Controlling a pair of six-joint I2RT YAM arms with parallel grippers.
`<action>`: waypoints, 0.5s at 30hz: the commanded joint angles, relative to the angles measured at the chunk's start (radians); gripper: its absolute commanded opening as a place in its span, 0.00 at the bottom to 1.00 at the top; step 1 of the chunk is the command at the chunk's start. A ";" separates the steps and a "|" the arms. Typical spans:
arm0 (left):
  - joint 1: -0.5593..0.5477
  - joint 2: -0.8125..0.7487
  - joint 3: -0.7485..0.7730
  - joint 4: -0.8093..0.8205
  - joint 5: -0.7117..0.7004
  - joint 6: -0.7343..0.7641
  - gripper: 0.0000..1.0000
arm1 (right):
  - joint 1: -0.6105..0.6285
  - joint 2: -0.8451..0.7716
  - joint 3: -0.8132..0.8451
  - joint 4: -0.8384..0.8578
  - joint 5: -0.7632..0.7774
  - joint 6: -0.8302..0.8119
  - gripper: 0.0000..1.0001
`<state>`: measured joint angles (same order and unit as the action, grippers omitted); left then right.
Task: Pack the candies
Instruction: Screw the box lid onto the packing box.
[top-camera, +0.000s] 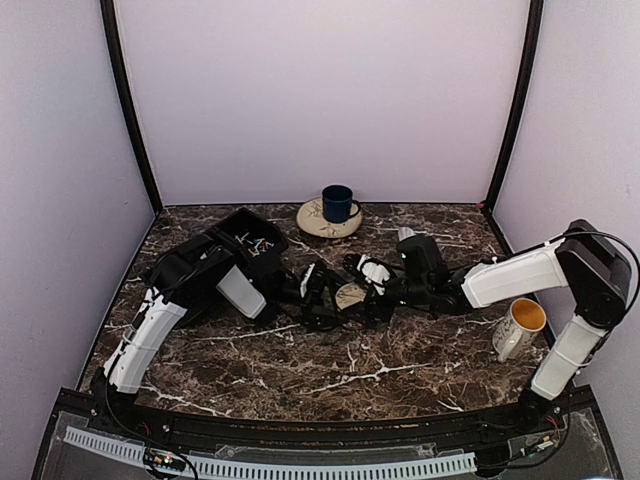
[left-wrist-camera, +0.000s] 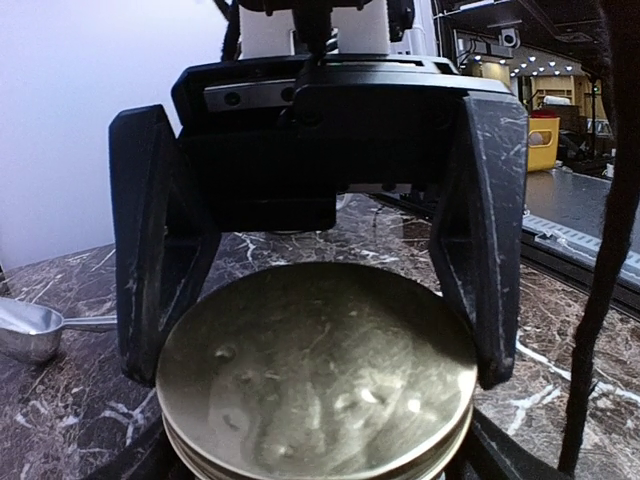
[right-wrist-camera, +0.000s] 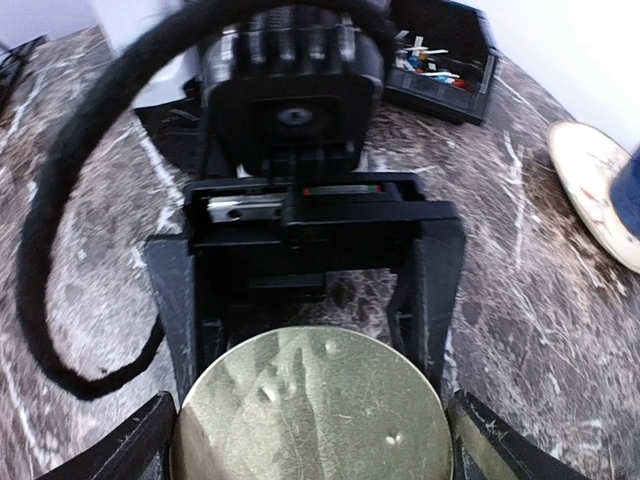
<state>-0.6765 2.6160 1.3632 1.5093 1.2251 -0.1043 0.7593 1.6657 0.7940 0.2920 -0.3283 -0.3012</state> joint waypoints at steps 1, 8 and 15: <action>0.013 0.150 -0.102 -0.208 -0.115 0.022 0.67 | 0.077 0.015 -0.058 0.049 0.297 0.152 0.88; 0.013 0.139 -0.104 -0.258 -0.155 0.050 0.67 | 0.177 0.035 -0.055 0.092 0.576 0.343 0.90; 0.013 0.133 -0.111 -0.265 -0.175 0.061 0.67 | 0.235 0.046 -0.010 0.021 0.760 0.453 0.92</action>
<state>-0.6704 2.5938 1.3418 1.4567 1.1606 -0.0429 0.9588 1.6844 0.7620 0.4107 0.2653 0.0505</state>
